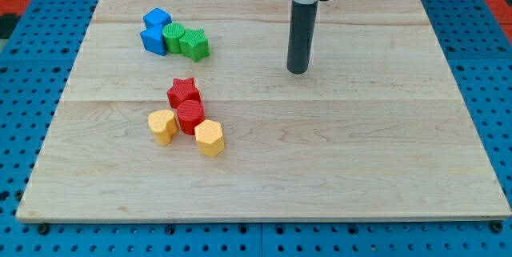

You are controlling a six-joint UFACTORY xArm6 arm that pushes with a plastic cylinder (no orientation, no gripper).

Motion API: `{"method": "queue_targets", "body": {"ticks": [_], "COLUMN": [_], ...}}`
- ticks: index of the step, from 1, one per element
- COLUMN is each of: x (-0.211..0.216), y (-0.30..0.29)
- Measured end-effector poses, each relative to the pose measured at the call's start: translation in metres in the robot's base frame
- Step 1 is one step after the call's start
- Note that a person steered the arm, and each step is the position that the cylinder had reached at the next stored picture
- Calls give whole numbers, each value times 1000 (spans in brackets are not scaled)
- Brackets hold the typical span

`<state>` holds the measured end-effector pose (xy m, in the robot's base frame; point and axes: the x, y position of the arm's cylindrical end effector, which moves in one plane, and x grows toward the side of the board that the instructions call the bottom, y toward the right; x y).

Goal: Point your arm at the center

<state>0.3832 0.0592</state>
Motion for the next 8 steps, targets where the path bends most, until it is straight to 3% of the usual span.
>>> {"method": "queue_targets", "body": {"ticks": [8], "x": [-16], "y": [14]}}
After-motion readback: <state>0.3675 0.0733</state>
